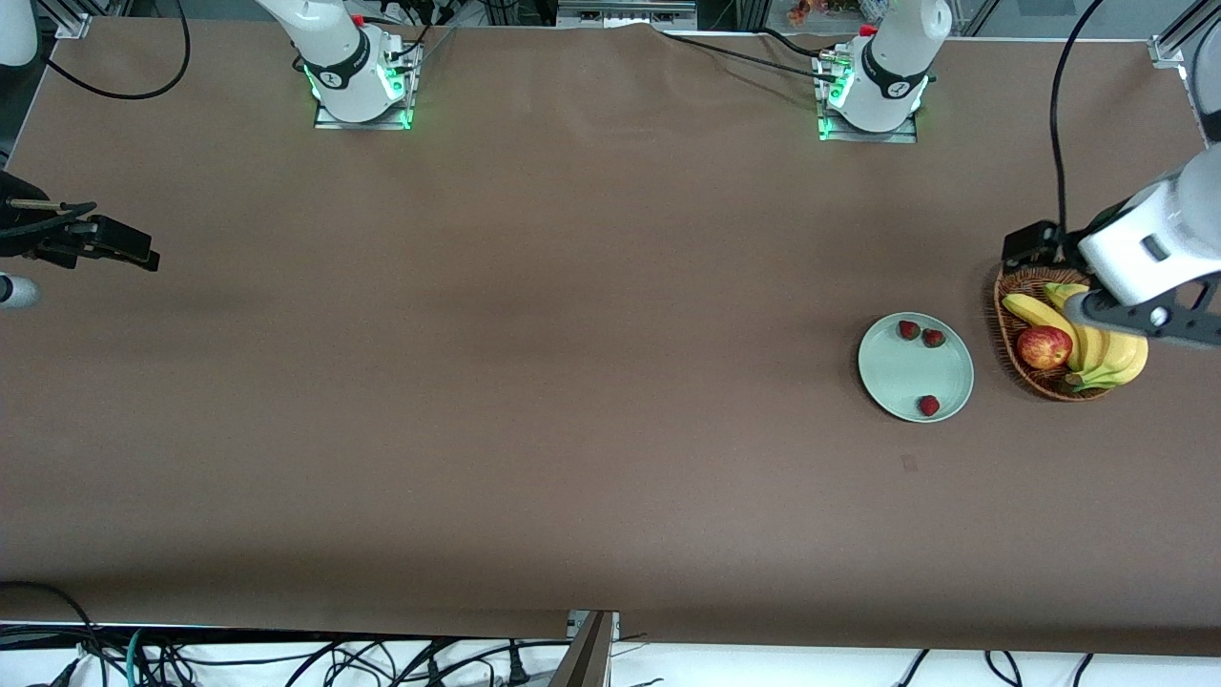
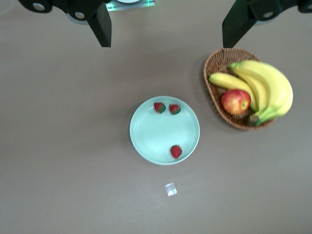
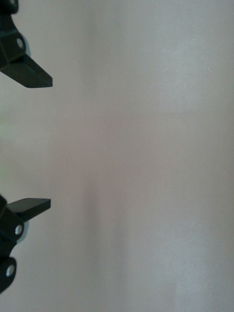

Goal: Collect all strawberries into plate

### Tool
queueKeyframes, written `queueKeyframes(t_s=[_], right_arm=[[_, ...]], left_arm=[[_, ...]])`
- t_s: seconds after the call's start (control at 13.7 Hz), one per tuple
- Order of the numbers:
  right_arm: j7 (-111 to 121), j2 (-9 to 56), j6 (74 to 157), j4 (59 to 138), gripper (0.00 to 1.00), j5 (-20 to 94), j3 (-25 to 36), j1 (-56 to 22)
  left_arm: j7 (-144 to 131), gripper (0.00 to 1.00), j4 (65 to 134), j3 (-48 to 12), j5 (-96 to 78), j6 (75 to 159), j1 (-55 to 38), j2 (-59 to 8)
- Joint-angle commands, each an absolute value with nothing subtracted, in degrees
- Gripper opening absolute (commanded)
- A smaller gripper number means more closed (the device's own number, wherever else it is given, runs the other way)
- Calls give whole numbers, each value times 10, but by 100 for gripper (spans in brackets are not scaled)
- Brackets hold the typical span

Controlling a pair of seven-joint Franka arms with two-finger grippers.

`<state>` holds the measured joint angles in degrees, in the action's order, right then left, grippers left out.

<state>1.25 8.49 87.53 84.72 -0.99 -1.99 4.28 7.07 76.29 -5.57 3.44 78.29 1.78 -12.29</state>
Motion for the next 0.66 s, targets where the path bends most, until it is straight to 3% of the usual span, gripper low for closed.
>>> queueKeyframes(t_s=[0.0, 0.15, 0.58], right_arm=[[22, 87, 869, 837, 100, -1, -22, 48], [21, 87, 869, 837, 100, -1, -23, 47], [22, 87, 869, 837, 100, -1, -22, 47]], left_arm=[[82, 100, 942, 10, 16, 893, -24, 12], [76, 100, 971, 10, 17, 921, -27, 32], [76, 100, 969, 5, 18, 922, -15, 29]])
